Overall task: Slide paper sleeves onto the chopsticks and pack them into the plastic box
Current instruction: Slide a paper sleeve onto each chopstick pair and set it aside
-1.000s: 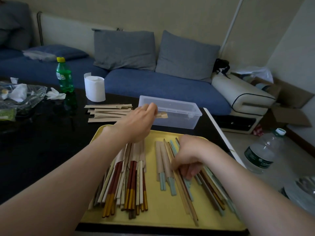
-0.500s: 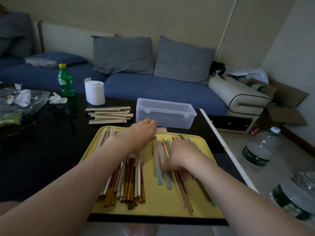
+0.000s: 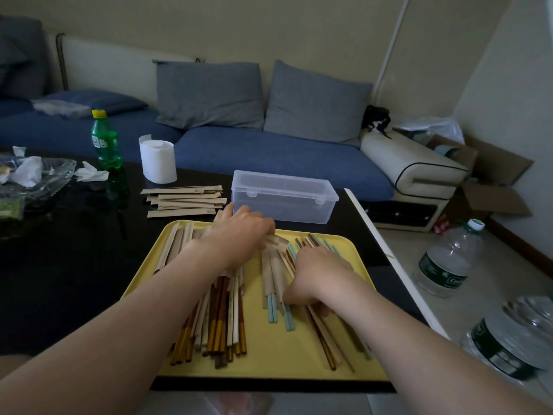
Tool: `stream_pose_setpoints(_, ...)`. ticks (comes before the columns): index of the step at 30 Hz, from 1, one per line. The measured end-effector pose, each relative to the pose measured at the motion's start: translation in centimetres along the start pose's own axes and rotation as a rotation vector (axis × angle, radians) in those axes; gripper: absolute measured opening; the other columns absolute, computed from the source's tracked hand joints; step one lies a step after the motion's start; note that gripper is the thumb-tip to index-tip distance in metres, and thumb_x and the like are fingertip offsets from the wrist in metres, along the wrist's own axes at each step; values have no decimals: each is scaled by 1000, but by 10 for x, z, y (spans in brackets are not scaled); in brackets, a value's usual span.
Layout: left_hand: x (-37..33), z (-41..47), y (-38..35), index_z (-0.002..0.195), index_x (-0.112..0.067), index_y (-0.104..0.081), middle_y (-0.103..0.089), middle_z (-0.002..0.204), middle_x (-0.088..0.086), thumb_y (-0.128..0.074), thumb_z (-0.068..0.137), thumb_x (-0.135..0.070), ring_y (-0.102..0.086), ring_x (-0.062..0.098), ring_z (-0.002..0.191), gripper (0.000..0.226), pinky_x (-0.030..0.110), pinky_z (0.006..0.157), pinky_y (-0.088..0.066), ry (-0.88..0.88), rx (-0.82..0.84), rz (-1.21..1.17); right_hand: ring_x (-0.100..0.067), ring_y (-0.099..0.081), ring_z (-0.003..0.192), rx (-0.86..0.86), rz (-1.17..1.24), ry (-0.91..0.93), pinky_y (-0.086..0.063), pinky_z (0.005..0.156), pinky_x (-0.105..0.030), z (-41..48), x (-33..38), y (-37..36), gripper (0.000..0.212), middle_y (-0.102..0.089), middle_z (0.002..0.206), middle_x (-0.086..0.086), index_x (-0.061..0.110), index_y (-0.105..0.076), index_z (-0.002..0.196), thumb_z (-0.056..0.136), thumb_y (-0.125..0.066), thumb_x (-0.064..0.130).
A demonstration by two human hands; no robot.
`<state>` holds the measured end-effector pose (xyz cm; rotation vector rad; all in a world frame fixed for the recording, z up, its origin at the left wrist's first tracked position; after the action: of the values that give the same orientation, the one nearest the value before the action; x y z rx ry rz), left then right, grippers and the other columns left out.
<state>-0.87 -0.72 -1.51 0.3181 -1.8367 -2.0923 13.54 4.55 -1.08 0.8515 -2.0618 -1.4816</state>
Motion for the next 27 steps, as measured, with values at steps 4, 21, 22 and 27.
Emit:
stream_pose_setpoints(4, 4, 2, -1, 133, -36, -55, -61, 132, -6, -60, 104, -33, -44, 23, 136, 30, 61, 126, -14, 34, 5, -22, -26, -82, 76, 102, 119, -35, -70, 70, -39, 3, -8, 1, 27, -69, 99, -10, 12, -62, 111, 95, -80, 25)
stream_pose_setpoints(21, 15, 3, -6, 131, -36, -55, -61, 135, -4, -63, 102, -33, -43, 27, 141, 31, 66, 123, -12, 122, 12, -16, -13, -72, 60, 79, 309, 46, -62, 61, -26, 13, -28, 20, 8, -81, 89, -11, 13, -75, 108, 101, -73, 14)
stream_pose_setpoints(22, 15, 3, -5, 131, -36, -55, -61, 135, -4, -63, 102, -33, -43, 27, 140, 30, 66, 123, -12, 121, 6, -15, -13, -72, 60, 86, 306, 50, -62, 61, -26, 13, -29, 20, 8, -81, 90, -11, 13, -76, 107, 101, -73, 14)
stream_pose_setpoints(27, 12, 3, -4, 131, -36, -53, -59, 134, -6, -61, 103, -29, -41, 26, 142, 30, 67, 125, -7, 73, 5, -40, -14, -72, 64, 92, 276, 61, -64, 65, -27, 13, -32, 19, 10, -80, 92, -10, 15, -77, 110, 100, -74, 16)
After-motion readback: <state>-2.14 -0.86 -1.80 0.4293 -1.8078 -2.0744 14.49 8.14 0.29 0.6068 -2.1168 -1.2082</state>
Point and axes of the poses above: each hand's wrist, its own z-axis towards the middle knuckle, its own y-axis out of the back of the hand, x = y × z, the point moved 6 cm from there along z, towards the middle knuckle
